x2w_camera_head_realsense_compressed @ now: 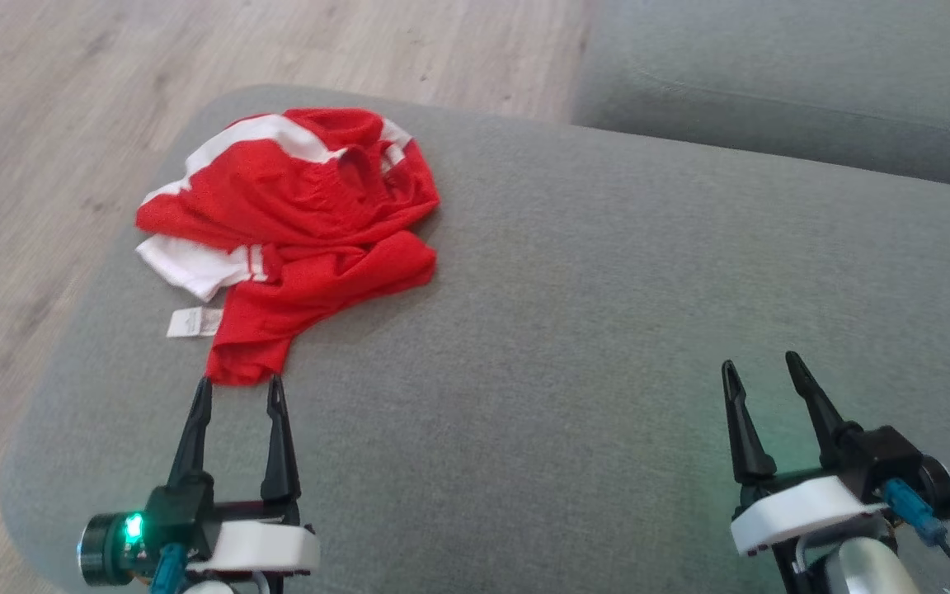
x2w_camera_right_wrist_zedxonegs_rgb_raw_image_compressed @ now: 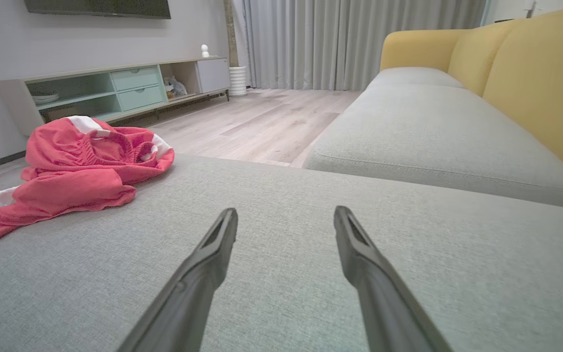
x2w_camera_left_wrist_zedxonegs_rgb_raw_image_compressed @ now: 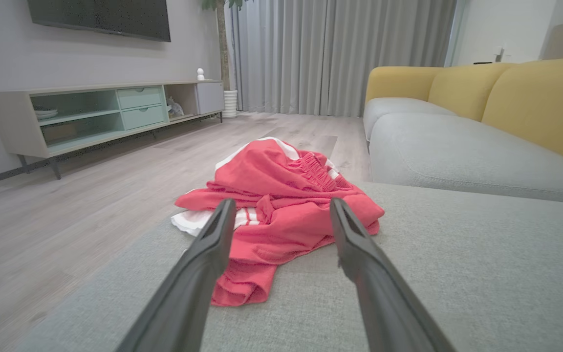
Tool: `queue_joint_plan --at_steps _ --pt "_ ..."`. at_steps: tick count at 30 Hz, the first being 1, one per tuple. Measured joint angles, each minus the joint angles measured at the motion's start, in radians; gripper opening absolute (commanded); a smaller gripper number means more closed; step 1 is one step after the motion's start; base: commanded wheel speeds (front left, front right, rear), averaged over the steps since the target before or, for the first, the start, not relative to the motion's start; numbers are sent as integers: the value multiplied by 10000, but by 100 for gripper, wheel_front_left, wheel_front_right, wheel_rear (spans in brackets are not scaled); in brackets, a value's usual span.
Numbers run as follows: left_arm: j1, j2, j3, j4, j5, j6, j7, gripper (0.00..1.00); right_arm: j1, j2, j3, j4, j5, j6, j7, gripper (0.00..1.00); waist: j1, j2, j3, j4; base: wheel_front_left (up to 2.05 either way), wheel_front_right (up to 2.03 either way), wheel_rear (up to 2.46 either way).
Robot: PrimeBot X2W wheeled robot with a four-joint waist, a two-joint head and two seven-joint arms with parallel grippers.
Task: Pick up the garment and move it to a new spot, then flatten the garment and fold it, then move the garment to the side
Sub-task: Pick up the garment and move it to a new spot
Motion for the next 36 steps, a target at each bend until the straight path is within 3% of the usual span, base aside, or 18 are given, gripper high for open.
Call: queue_joint_plan --at_steps 8,16,19,24,27,28,34,35,36 --pt "-337 19 305 -479 247 -115 0 100 -368 0 -79 -104 -510 0 0 100 0 0 683 290 0 0 0" --pt "-4394 874 742 -918 571 -961 -52 100 -1133 -15 -616 -382 -1870 0 0 100 2 0 2290 354 0 0 0" --pt "-6165 1126 715 430 629 -1333 -23 100 -1539 -33 -871 -554 -2416 0 0 100 3 0 3004 393 0 0 0" --pt "-8446 1221 579 2431 608 -1580 926 100 -1822 -44 -1195 -926 -3028 0 -15 100 3 0 3897 458 0 0 0" --pt "-9830 1156 533 3962 447 -1615 2017 100 -1839 -94 -1283 -1476 -3219 0 -136 100 0 0 4478 515 0 0 0" --pt "-10379 1091 520 5032 284 -1726 2635 100 -1847 -150 -1277 -1808 -3248 0 -153 100 -1 0 4813 542 0 0 0" --pt "-10604 1185 527 7854 17 -1791 3599 100 -1879 -192 -1110 -2322 -3248 2 -234 100 -2 0 5311 393 0 0 0" --pt "-10608 1227 497 8136 15 -1839 3622 0 -1907 -188 -1099 -2324 -3248 2 -234 100 -2 0 5324 356 0 0 0" --pt "-10614 1273 431 8332 10 -1879 3586 0 -1942 -186 -1095 -2322 -3248 2 -234 100 -1 0 5322 328 0 0 0"
